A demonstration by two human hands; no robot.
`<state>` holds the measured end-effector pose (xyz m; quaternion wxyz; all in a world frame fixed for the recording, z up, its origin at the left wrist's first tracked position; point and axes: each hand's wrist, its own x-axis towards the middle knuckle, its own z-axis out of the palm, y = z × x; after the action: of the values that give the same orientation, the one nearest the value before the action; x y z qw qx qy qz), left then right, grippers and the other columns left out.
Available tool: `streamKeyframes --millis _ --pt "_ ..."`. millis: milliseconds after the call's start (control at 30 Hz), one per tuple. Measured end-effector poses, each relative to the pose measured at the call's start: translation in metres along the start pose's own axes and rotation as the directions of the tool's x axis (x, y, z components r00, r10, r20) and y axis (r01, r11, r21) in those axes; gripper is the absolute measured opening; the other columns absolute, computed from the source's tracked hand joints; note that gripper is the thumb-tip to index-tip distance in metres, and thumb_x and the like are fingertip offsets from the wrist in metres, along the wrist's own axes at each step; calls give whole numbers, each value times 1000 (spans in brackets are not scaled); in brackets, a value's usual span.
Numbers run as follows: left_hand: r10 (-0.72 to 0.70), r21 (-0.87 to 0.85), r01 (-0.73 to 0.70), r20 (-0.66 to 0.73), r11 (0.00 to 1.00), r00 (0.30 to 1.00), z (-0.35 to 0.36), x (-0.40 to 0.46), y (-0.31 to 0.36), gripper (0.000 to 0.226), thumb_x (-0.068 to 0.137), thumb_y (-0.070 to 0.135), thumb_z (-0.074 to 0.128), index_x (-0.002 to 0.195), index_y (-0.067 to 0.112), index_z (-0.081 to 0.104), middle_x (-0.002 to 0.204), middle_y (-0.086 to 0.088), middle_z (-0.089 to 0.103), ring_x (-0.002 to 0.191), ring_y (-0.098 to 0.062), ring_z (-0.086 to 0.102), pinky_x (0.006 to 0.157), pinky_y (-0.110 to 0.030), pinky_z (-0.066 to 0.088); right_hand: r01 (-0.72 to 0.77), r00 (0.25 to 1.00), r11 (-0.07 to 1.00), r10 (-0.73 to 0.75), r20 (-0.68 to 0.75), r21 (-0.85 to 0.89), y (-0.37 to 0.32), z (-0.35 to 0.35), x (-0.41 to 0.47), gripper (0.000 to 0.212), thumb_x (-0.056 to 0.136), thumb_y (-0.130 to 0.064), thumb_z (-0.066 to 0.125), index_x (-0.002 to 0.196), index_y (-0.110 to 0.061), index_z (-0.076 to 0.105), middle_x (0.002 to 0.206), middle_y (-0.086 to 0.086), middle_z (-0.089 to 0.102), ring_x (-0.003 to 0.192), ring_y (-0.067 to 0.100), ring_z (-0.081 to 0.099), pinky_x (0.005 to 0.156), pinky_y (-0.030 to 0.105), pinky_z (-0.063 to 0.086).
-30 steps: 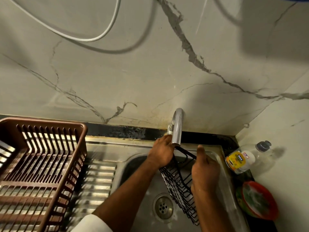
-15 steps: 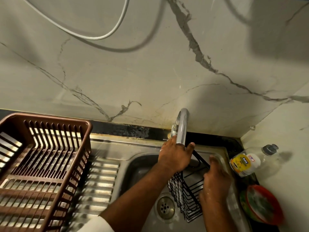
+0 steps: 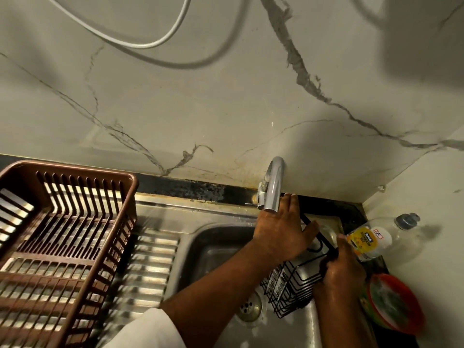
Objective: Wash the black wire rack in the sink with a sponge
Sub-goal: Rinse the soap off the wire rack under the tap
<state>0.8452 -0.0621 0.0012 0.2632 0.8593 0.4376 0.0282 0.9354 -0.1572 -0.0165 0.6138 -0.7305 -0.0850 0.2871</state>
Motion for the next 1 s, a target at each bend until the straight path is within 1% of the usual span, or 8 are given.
streamKeyframes --millis 267,367,467,533,633,767,833,1000 --pt "-99 -172 115 99 978 990 2 7 -23 61 104 57 28 157 27 23 157 -18 33 123 -41 54 91 -52 51 -79 993 997 81 -88 20 11 -7 -1 37 92 -45 65 84 -9 65 73 12 50 67 28 48 69 40 44" --pt "-115 -616 308 334 725 936 -5 9 -39 69 95 73 40 147 29 47 151 -7 48 132 -28 49 109 -43 40 -133 987 984 143 -73 121 18 -13 -10 39 85 -49 70 85 -10 68 84 22 53 74 29 51 71 43 47" --pt "-50 -738 358 404 571 913 -7 9 -50 69 91 71 52 143 26 55 144 -1 55 133 -21 48 110 -39 36 -64 998 993 63 17 104 29 -12 -13 27 90 -49 64 75 -29 77 89 24 69 77 32 63 78 42 50" --pt "-158 -758 374 345 534 925 -3 7 -51 66 92 67 54 127 13 63 110 -5 67 103 -18 61 86 -30 46 65 996 997 -63 58 -30 35 -9 -11 41 84 -68 60 87 -31 77 91 14 74 86 38 69 85 47 53" --pt "-281 -759 326 194 564 940 7 7 -50 52 101 56 48 111 7 63 77 -2 58 63 -9 52 54 -20 41 346 936 862 -286 207 -371 30 -10 2 62 85 -72 47 74 -14 68 71 6 69 75 32 68 67 33 50" --pt "-294 -721 301 140 624 946 5 8 -44 59 97 61 49 103 4 65 77 -6 62 59 -12 54 50 -25 45 598 802 495 -379 463 -631 -2 7 -5 49 95 -58 34 78 -26 66 65 -16 59 62 4 56 56 21 36" --pt "-227 -704 274 162 655 960 2 10 -38 64 92 69 45 92 8 65 77 -12 67 62 -17 59 61 -35 56 593 802 387 -361 476 -706 -6 21 -8 49 101 -54 32 80 -26 65 69 -10 61 61 11 50 60 27 35" --pt "-44 -792 201 216 577 975 0 3 -43 52 99 63 41 83 18 60 71 -4 51 68 -22 48 66 -35 44 509 859 499 -244 450 -701 -9 29 -4 63 99 -57 31 53 -19 52 51 -6 48 53 13 45 54 30 31"
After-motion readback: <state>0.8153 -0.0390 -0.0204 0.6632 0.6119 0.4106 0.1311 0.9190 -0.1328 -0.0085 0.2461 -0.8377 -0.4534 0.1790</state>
